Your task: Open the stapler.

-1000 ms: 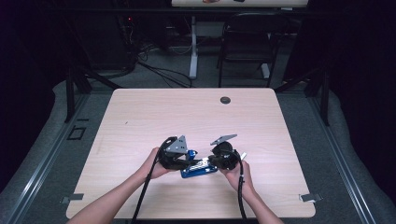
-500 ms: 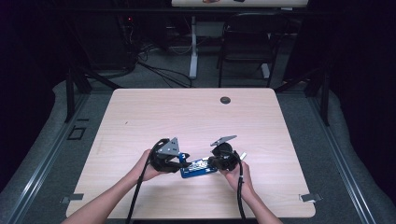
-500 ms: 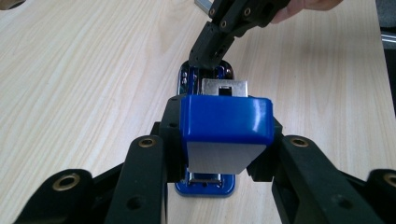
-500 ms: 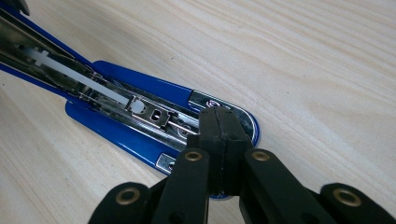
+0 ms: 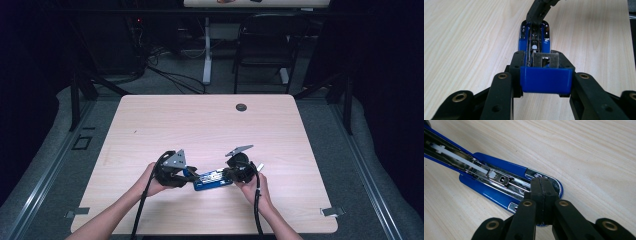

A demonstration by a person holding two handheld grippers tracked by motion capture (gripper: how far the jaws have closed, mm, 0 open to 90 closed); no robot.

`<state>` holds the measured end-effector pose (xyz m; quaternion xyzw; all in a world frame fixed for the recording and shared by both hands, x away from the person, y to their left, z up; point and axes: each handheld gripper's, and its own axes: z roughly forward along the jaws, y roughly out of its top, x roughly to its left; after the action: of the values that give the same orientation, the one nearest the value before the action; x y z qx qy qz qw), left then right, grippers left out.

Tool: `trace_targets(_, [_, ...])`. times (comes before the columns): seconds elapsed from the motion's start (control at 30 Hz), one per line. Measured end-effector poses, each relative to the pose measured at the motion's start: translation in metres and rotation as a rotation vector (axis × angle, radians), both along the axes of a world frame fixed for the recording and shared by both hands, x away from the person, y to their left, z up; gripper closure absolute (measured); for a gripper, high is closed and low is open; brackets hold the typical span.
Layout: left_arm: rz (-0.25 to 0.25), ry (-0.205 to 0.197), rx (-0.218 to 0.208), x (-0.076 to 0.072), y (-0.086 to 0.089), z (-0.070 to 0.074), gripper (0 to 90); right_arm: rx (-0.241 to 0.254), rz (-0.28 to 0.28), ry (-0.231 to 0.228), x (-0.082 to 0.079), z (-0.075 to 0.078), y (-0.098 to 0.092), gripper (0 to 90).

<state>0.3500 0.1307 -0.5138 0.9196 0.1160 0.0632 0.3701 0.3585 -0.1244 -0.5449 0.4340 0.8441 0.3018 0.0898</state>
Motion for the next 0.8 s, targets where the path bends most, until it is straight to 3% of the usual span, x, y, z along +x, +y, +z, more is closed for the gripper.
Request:
trace_targets(0.33, [0.013,0.042,0.047,-0.001,0.016,-0.011,66.4,-0.013,0.001,0.001,0.001,0.001,0.001,90.0])
trace_targets(0.53, [0.036,0.093,0.071,0.003,0.023,-0.02,66.3,-0.018,0.001,0.006,0.002,0.001,0.002,90.0])
trace_targets(0.57, [0.032,0.109,0.055,0.003,0.025,-0.023,66.1,-0.025,0.004,0.01,0.002,0.001,0.001,90.0])
trace_targets(0.67, [0.053,0.109,0.081,0.001,0.027,-0.027,65.8,-0.004,-0.006,0.009,0.002,0.001,0.002,90.0])
trace_targets(0.8, [0.06,0.134,0.114,0.003,0.027,-0.034,65.5,-0.015,0.003,0.019,0.003,0.002,0.002,90.0])
